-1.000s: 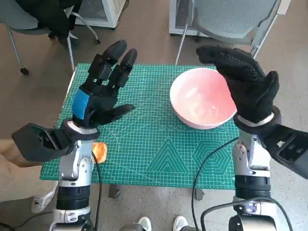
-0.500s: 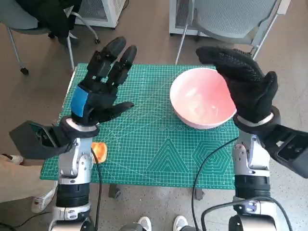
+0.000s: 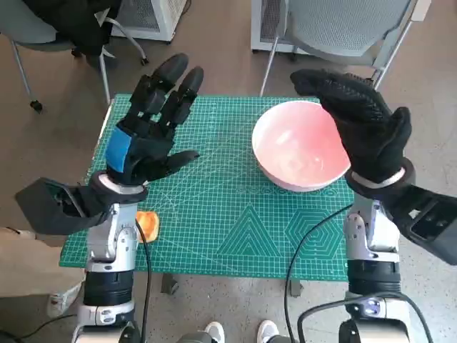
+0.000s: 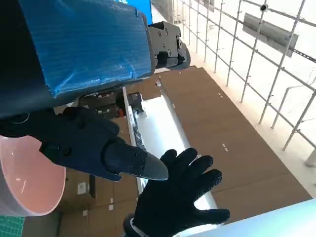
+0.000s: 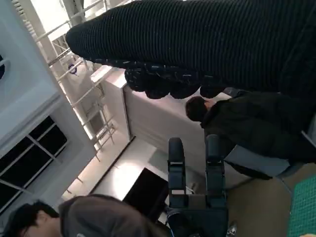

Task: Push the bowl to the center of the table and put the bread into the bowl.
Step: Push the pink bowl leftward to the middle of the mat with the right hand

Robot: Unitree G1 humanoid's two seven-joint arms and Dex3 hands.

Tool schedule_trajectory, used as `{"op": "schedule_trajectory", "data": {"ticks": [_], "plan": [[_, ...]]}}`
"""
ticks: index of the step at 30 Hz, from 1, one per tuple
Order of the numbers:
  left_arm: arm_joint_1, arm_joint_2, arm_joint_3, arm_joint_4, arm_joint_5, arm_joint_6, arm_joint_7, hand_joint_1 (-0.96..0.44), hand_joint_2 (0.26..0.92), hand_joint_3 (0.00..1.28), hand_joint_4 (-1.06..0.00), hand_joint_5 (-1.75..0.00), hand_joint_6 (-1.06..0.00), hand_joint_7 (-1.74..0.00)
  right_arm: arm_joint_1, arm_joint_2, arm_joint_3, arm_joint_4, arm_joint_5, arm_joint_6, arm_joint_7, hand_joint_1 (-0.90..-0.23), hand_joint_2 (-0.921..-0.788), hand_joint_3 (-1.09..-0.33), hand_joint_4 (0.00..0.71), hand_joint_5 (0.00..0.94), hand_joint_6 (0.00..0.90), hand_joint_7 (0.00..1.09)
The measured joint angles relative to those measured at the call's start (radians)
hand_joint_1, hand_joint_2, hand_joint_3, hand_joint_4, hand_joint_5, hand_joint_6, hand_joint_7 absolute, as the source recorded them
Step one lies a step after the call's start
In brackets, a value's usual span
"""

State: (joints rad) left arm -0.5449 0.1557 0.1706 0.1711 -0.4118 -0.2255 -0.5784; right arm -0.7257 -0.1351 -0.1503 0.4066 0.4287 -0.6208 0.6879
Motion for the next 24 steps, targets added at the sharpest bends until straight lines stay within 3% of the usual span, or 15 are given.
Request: {"op": "schedule_trajectory", "data": {"ticks": [8, 15, 19, 24], "plan": [[0.000, 0.002, 0.000, 0.000, 0.001, 0.000, -0.001, -0.48, 0.921, 0.09, -0.12, 0.00, -0.10, -0.39, -0.022, -0.017, -0.034, 0.095, 0.012, -0.025, 0.020, -0.693, -0.921, -0.789, 0.062, 0.000, 0.032, 0.27], [0.001, 0.004, -0.001, 0.000, 0.003, -0.004, 0.000, -0.48, 0.921, 0.10, -0.11, 0.00, -0.10, -0.39, -0.102, -0.066, -0.104, 0.287, 0.019, -0.070, 0.031, -0.702, -0.921, -0.801, 0.053, 0.000, 0.022, 0.26], [0.001, 0.005, -0.001, -0.001, 0.003, -0.005, 0.001, -0.48, 0.921, 0.11, -0.10, 0.00, -0.09, -0.39, -0.152, -0.100, -0.133, 0.416, -0.015, -0.100, -0.024, -0.701, -0.921, -0.820, 0.035, 0.000, 0.006, 0.25], [0.002, 0.005, -0.001, -0.003, 0.003, -0.005, 0.003, -0.48, 0.921, 0.11, -0.10, 0.00, -0.09, -0.39, -0.211, -0.142, -0.153, 0.578, -0.081, -0.112, -0.136, -0.689, -0.921, -0.854, 0.023, 0.000, 0.000, 0.23]]}}
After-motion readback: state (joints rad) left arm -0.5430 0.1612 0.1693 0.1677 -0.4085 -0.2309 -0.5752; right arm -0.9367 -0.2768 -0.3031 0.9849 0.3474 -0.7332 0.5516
